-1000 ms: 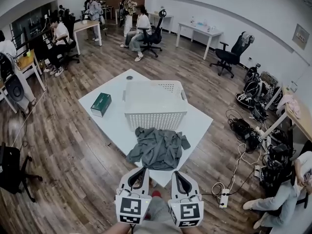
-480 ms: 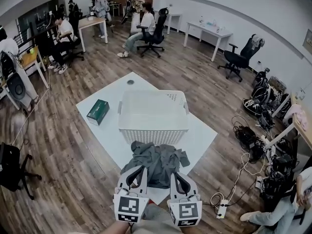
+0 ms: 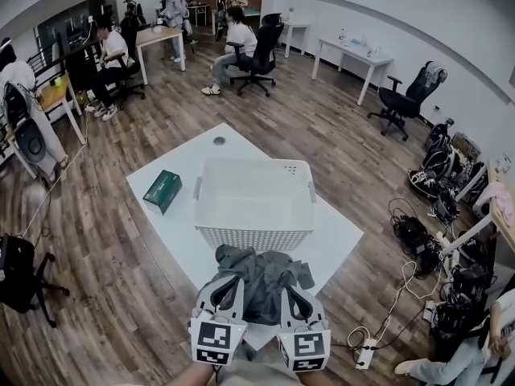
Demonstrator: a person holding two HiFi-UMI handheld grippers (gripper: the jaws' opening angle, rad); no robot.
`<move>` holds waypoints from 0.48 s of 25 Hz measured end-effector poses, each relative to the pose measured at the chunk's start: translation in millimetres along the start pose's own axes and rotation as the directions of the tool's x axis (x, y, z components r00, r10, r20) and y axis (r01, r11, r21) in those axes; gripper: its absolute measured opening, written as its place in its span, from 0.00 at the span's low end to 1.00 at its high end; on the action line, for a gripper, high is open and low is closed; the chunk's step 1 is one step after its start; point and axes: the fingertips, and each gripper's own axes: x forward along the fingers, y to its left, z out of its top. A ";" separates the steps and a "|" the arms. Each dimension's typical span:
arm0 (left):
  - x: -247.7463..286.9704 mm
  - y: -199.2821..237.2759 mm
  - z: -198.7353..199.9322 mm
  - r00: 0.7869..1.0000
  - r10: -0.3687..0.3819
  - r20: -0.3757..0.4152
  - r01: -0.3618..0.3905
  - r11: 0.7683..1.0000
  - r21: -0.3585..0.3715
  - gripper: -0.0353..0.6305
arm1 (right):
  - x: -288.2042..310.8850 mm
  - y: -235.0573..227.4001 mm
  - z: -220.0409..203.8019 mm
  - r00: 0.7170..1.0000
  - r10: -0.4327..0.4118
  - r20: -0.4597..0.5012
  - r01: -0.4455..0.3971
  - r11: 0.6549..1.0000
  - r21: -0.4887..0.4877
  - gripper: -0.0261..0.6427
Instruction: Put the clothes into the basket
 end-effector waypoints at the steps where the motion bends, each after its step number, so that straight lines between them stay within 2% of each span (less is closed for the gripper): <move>1: 3.5 -0.2 -4.1 1.000 -0.009 -0.012 0.009 1.000 -0.002 0.07 | 2.5 -1.3 -3.0 1.000 0.000 -0.008 0.000 1.000 0.003 0.06; 6: 21.0 0.1 -31.9 0.994 -0.068 -0.086 0.066 0.997 -0.036 0.07 | 18.8 0.2 -22.9 0.997 0.036 -0.064 -0.033 0.998 0.044 0.06; 10: 32.7 4.5 -49.3 0.986 -0.097 -0.136 0.089 0.994 -0.069 0.09 | 29.2 -2.3 -37.0 0.995 0.023 -0.099 -0.017 0.998 0.068 0.06; 11: 35.3 5.8 -54.9 0.983 -0.108 -0.149 0.096 0.992 -0.083 0.13 | 32.3 -2.1 -39.1 0.995 0.023 -0.100 -0.016 0.997 0.074 0.07; 12: 37.9 6.2 -61.3 0.979 -0.125 -0.162 0.109 0.989 -0.100 0.24 | 35.7 -1.5 -41.0 0.994 0.028 -0.101 -0.020 0.996 0.087 0.15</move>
